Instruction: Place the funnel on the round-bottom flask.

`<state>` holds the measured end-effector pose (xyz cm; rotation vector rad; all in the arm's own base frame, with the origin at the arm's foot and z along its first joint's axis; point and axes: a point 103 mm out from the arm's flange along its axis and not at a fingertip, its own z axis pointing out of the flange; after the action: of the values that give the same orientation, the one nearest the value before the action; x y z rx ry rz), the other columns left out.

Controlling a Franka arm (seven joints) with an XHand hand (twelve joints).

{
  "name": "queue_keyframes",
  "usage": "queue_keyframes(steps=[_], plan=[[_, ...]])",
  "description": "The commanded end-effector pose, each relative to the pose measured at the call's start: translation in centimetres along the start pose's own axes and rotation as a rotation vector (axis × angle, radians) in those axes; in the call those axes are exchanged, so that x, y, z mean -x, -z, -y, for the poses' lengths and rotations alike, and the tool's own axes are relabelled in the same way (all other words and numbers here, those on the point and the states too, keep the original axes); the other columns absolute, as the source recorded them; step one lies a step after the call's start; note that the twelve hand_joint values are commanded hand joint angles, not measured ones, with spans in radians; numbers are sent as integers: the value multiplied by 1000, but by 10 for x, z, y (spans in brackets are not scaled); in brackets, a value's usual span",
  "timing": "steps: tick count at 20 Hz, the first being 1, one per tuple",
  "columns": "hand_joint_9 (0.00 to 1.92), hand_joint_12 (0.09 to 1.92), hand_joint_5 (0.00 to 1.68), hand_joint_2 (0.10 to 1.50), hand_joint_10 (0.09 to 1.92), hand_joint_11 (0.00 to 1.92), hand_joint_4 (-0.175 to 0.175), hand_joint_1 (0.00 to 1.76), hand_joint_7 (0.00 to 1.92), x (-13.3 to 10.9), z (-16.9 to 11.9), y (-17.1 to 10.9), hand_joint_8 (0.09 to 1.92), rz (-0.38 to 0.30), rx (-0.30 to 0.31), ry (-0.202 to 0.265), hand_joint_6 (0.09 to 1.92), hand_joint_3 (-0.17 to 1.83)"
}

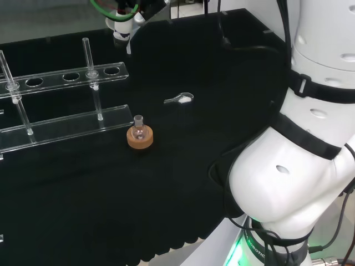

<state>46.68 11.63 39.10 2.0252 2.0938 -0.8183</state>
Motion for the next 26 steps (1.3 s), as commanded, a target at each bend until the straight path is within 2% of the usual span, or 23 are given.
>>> queue_keyframes(steps=[1,10,15,17,26], plan=[[1219,1280,806,634,638,658,-42,861,960,-5,21,-7,942,0,-24,-21,860,559],[1221,1277,815,632,637,656,-40,859,962,-22,33,-30,939,-7,-75,-12,863,566],[1222,1277,819,631,637,654,-39,857,964,-42,32,-43,936,18,-116,17,863,569],[1222,1278,819,631,637,652,-39,857,965,-42,31,-55,935,22,-139,21,863,571],[1223,1279,820,630,636,648,-39,853,967,-70,26,-82,930,-5,-172,58,864,575]])
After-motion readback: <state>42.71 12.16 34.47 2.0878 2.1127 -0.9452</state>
